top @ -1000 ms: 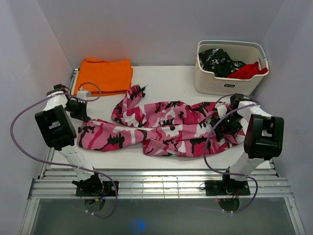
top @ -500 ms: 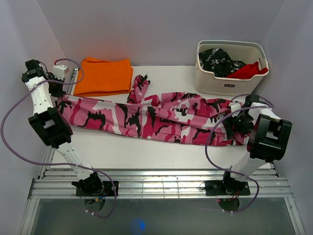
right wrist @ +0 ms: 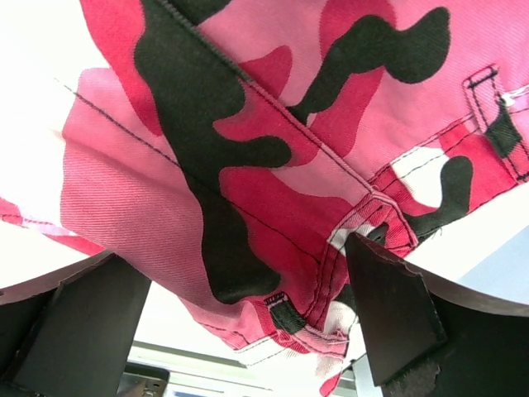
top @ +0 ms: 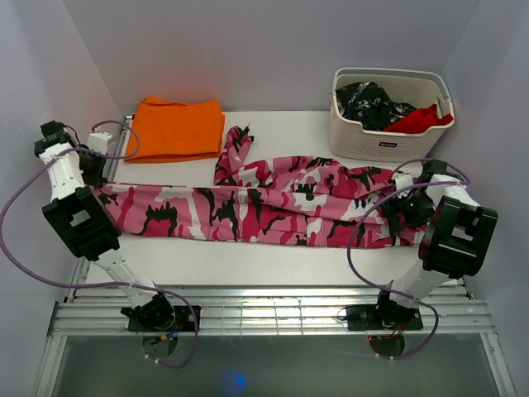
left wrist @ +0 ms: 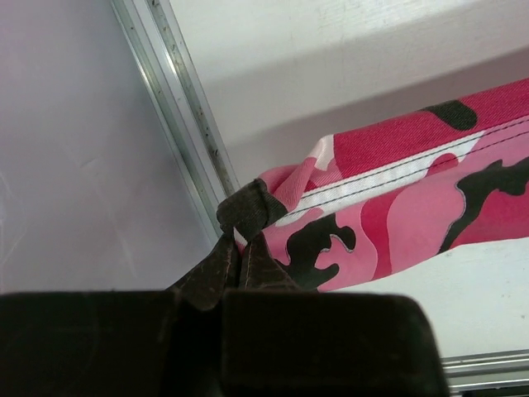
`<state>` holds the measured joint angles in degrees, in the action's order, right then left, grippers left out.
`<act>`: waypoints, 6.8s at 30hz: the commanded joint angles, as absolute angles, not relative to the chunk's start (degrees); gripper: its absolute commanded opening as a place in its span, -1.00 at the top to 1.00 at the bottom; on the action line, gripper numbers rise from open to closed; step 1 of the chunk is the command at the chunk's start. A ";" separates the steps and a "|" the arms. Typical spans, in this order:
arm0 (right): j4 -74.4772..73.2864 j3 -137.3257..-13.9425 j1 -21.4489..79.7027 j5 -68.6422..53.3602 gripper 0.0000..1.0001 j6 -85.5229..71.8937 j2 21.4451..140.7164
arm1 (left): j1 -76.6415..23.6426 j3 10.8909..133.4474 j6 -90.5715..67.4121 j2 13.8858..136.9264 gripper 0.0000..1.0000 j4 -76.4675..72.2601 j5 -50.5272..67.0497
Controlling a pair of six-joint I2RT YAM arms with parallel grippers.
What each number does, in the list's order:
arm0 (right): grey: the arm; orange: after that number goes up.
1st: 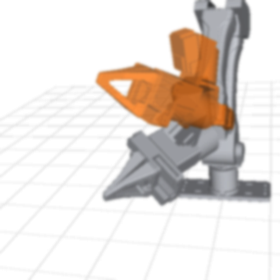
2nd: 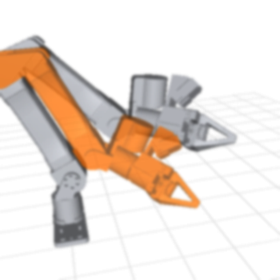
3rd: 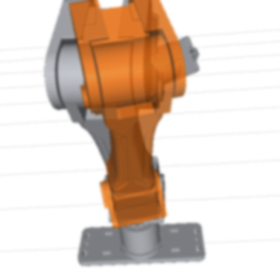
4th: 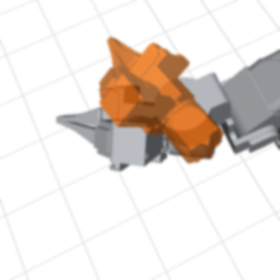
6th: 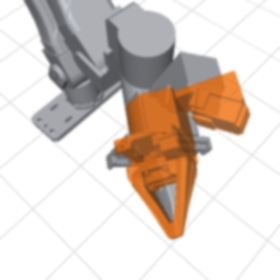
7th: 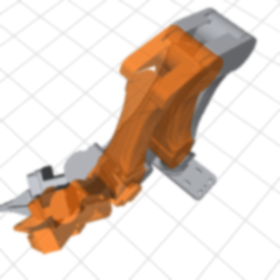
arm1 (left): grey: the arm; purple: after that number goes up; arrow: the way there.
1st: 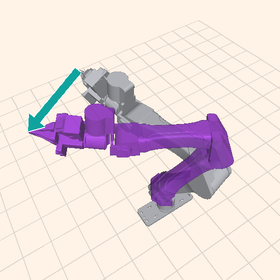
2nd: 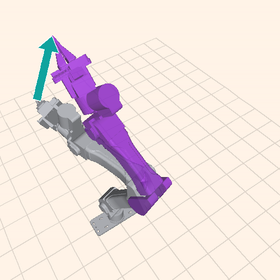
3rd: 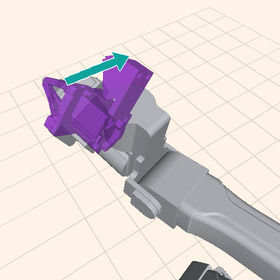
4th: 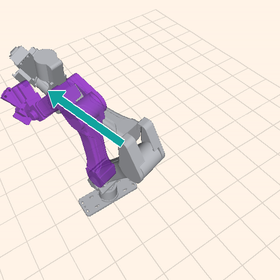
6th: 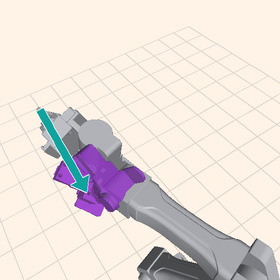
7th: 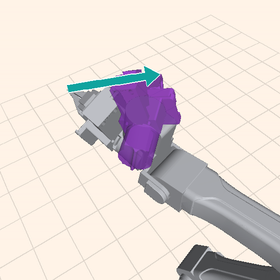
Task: Fold and stack the trousers
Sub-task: Flatten the trousers out
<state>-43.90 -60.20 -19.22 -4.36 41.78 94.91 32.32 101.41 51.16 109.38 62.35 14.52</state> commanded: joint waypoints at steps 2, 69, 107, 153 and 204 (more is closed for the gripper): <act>-48.51 -64.15 -19.78 -8.08 -0.99 43.51 94.22 | 28.84 107.65 48.26 114.51 1.00 58.54 13.27; -6.42 -124.01 33.31 -16.62 -0.94 -0.88 142.20 | 18.46 66.80 21.27 77.52 -0.36 43.42 36.12; -47.24 -64.29 44.21 -27.97 0.85 62.06 84.41 | 19.71 71.29 48.59 76.91 -0.54 60.63 54.96; -15.65 -50.36 40.97 -9.70 0.26 39.12 71.02 | -37.72 53.51 36.23 75.78 1.00 31.88 32.61; -45.19 -57.95 -1.47 -21.35 -0.32 51.70 69.87 | 14.07 121.91 32.69 123.51 -0.71 55.46 14.21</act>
